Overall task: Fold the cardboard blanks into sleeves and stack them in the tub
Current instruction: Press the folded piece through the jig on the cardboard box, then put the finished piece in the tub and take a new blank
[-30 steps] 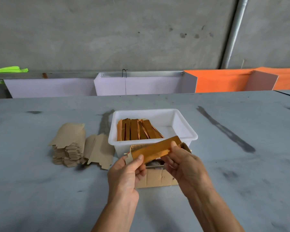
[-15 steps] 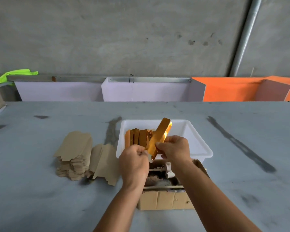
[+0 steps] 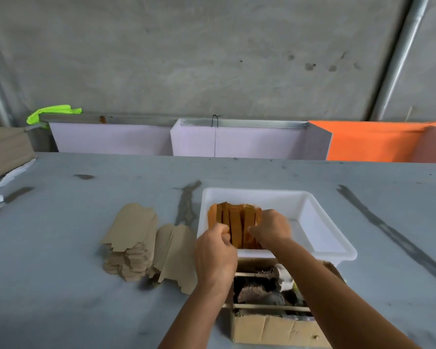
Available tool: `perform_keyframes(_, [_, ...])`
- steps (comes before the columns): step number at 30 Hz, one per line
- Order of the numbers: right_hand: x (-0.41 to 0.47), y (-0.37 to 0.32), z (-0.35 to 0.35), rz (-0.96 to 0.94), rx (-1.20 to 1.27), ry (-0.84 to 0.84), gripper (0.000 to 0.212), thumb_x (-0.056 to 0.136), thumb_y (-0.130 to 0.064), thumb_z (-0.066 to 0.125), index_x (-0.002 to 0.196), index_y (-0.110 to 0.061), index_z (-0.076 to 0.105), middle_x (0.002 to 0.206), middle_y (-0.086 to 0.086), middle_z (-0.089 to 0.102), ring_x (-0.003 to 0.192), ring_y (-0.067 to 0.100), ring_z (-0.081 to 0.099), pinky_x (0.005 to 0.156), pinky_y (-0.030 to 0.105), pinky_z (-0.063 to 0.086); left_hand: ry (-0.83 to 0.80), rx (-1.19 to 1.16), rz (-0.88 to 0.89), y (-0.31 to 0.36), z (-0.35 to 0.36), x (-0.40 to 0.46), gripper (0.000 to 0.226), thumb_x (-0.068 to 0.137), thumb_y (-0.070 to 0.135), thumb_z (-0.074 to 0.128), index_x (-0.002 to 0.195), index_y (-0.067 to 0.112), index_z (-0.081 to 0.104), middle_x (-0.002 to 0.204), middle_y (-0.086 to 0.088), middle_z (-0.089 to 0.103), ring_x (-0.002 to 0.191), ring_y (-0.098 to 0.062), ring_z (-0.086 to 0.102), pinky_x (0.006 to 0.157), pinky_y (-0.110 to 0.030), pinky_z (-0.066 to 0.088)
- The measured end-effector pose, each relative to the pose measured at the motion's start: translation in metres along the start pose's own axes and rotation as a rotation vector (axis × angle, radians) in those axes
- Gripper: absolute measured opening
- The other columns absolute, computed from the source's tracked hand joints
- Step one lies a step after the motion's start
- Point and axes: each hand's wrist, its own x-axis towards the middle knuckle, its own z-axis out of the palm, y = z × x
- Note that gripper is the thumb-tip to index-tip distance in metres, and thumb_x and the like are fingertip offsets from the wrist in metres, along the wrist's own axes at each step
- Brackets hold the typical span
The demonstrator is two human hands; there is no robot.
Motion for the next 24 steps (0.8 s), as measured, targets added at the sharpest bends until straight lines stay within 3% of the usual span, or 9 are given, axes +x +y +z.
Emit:
perform_keyframes(3, [-0.027, -0.029, 0.009, -0.283, -0.066, 0.039, 0.022, 0.082, -0.005, 0.051, 0.062, -0.012, 0.048, 0.060, 0.001, 0.050, 0.050, 0.012, 0.043, 0.045, 0.017, 0.031, 0.153, -0.052, -0.086, -0.017, -0.014, 0.003, 0.032, 0.092, 0.000, 0.042, 0.113, 0.012, 0.064, 0.104, -0.001, 0.069, 0.094, -0.013, 0.059, 0.071, -0.017, 0.035])
perform_keyframes(4, [-0.040, -0.038, 0.015, -0.387, -0.033, 0.031, 0.021, 0.083, -0.005, 0.052, 0.063, -0.010, 0.053, 0.060, 0.001, 0.052, 0.051, 0.013, 0.044, 0.047, 0.016, 0.032, 0.200, -0.074, -0.113, -0.024, -0.018, 0.004, 0.033, 0.090, -0.002, 0.042, 0.111, 0.010, 0.064, 0.099, -0.001, 0.069, 0.094, -0.017, 0.059, 0.071, -0.019, 0.033])
perform_keyframes(7, [-0.075, -0.056, 0.033, -0.582, 0.026, -0.062, 0.014, 0.092, -0.010, 0.054, 0.091, -0.005, 0.068, 0.082, 0.004, 0.064, 0.074, 0.016, 0.059, 0.063, 0.014, 0.044, 0.257, -0.152, -0.191, -0.046, -0.030, 0.007, 0.031, 0.087, -0.005, 0.045, 0.108, 0.005, 0.065, 0.091, -0.001, 0.064, 0.093, -0.022, 0.059, 0.072, -0.023, 0.035])
perform_keyframes(9, [-0.087, -0.060, 0.048, -0.600, -0.026, -0.122, 0.016, 0.093, -0.011, 0.051, 0.091, -0.005, 0.066, 0.090, 0.009, 0.068, 0.084, 0.020, 0.063, 0.072, 0.021, 0.047, 0.263, -0.193, -0.252, -0.058, -0.040, 0.010, 0.038, 0.084, -0.008, 0.045, 0.114, 0.005, 0.064, 0.098, -0.008, 0.068, 0.099, -0.026, 0.061, 0.079, -0.027, 0.042])
perform_keyframes(11, [-0.094, -0.061, 0.066, -0.543, -0.124, -0.189, 0.014, 0.092, -0.009, 0.051, 0.092, -0.005, 0.064, 0.096, 0.012, 0.066, 0.090, 0.023, 0.062, 0.076, 0.026, 0.046, 0.285, -0.179, -0.290, -0.071, -0.049, 0.011, 0.043, 0.080, -0.012, 0.046, 0.116, 0.005, 0.062, 0.103, -0.010, 0.069, 0.103, -0.026, 0.060, 0.081, -0.025, 0.038])
perform_keyframes(16, [-0.102, -0.059, 0.125, -0.452, -0.447, -0.198, 0.036, 0.091, -0.002, 0.050, 0.126, 0.002, 0.046, 0.125, 0.019, 0.051, 0.115, 0.031, 0.046, 0.093, 0.036, 0.043, 0.308, -0.158, -0.309, -0.086, -0.065, 0.002, 0.045, 0.074, -0.014, 0.041, 0.109, 0.004, 0.063, 0.099, -0.007, 0.069, 0.103, -0.026, 0.059, 0.080, -0.024, 0.035])
perform_keyframes(19, [-0.104, -0.056, 0.144, -0.485, -0.591, -0.142, 0.036, 0.088, -0.001, 0.054, 0.123, 0.005, 0.044, 0.117, 0.022, 0.052, 0.108, 0.034, 0.049, 0.087, 0.038, 0.042, 0.303, -0.147, -0.305, -0.091, -0.071, -0.003, 0.037, 0.075, -0.010, 0.042, 0.099, 0.007, 0.065, 0.086, -0.003, 0.066, 0.095, -0.028, 0.060, 0.079, -0.029, 0.041])
perform_keyframes(24, [-0.106, -0.050, 0.148, -0.693, -0.722, -0.110, 0.022, 0.093, 0.002, 0.040, 0.111, 0.002, 0.051, 0.107, 0.019, 0.058, 0.099, 0.032, 0.054, 0.071, 0.036, 0.033, 0.297, -0.189, -0.336, -0.102, -0.080, -0.005, 0.036, 0.075, -0.010, 0.044, 0.095, 0.010, 0.066, 0.085, -0.003, 0.068, 0.090, -0.027, 0.060, 0.078, -0.028, 0.040])
